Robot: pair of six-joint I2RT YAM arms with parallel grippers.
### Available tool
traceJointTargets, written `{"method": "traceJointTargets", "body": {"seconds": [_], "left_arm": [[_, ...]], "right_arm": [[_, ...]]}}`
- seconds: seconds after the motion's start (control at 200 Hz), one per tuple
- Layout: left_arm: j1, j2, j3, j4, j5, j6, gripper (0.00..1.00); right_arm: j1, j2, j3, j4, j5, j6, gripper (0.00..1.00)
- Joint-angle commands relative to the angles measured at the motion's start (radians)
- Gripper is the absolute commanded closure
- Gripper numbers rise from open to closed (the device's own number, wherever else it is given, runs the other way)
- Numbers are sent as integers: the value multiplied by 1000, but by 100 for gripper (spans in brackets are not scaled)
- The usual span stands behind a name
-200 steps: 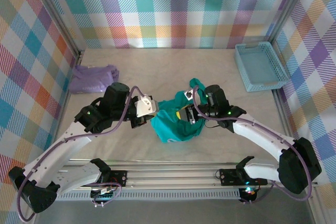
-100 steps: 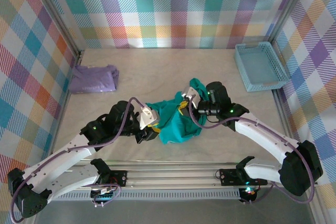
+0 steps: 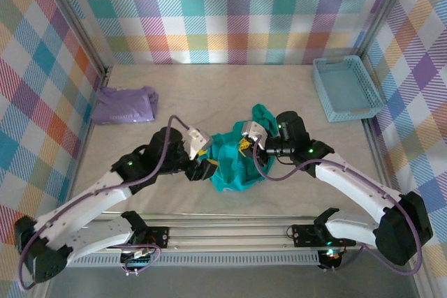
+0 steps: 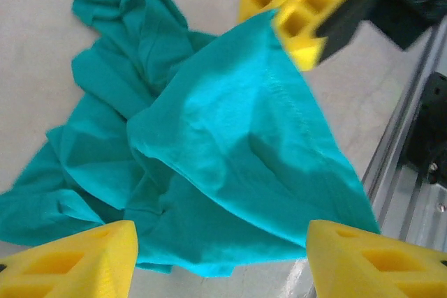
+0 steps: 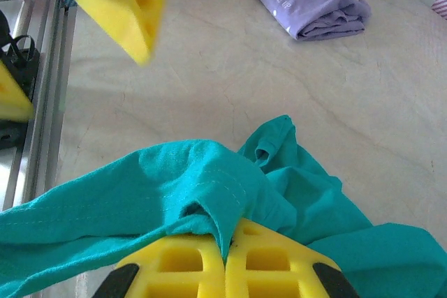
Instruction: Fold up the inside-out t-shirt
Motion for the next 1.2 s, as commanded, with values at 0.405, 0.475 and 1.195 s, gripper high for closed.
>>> {"method": "traceJointTargets", "body": {"seconds": [0.405,0.475,1.195], "left_arm": [[-4,155,-25,344,211,-281,75],[-4,168,-17,319,221,-269,78],[-4,215,12,231,70,-219,61]], "right_arm": [[14,-113,-88,88,101,49,100],[14,-139,-108,113,111,56,100],[18,-194,-159,132,119,84,100]]}}
